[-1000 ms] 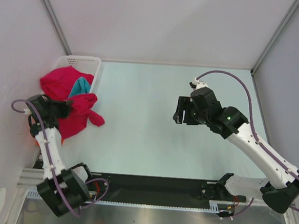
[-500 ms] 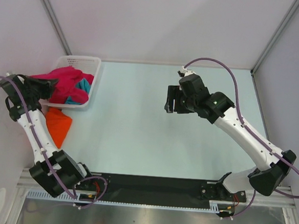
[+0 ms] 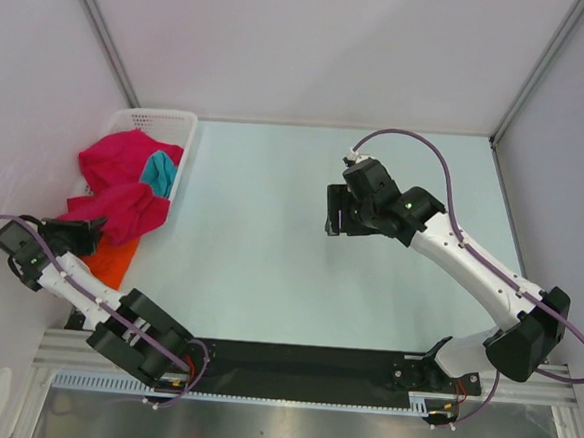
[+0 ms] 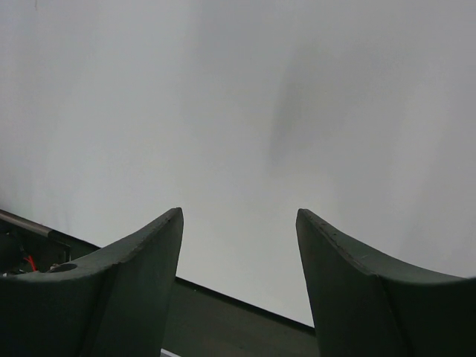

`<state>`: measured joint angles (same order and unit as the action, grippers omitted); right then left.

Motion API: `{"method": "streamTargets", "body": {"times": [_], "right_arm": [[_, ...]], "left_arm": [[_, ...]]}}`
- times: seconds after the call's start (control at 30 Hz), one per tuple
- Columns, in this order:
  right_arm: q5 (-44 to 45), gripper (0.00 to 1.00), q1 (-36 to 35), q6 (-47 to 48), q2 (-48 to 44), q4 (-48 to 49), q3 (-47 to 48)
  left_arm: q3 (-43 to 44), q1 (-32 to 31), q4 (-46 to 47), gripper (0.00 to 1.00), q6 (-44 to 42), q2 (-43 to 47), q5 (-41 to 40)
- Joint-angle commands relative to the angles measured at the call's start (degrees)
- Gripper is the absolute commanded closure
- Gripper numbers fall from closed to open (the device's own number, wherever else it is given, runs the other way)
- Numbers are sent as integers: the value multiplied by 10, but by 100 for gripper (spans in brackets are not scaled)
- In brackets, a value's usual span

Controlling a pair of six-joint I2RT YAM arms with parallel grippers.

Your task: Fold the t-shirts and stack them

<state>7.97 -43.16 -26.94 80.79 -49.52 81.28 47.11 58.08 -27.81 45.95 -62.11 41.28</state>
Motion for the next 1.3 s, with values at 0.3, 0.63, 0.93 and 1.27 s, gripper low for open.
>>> {"method": "streamTargets", "body": {"times": [0.3, 0.63, 0.93, 1.27], "right_arm": [[-1, 33, 1, 0, -40, -10, 3], [-4, 33, 0, -1, -61, -14, -23], [-2, 33, 1, 7, -68, -22, -32], [-13, 33, 13, 17, -61, -15, -32]], "left_arm": [[-33, 42, -33, 100, -16, 93, 57], [-58, 59, -66, 100, -3, 149, 43], [-102, 72, -70, 100, -2, 168, 42], [-46, 99, -140, 100, -40, 159, -38]]}}
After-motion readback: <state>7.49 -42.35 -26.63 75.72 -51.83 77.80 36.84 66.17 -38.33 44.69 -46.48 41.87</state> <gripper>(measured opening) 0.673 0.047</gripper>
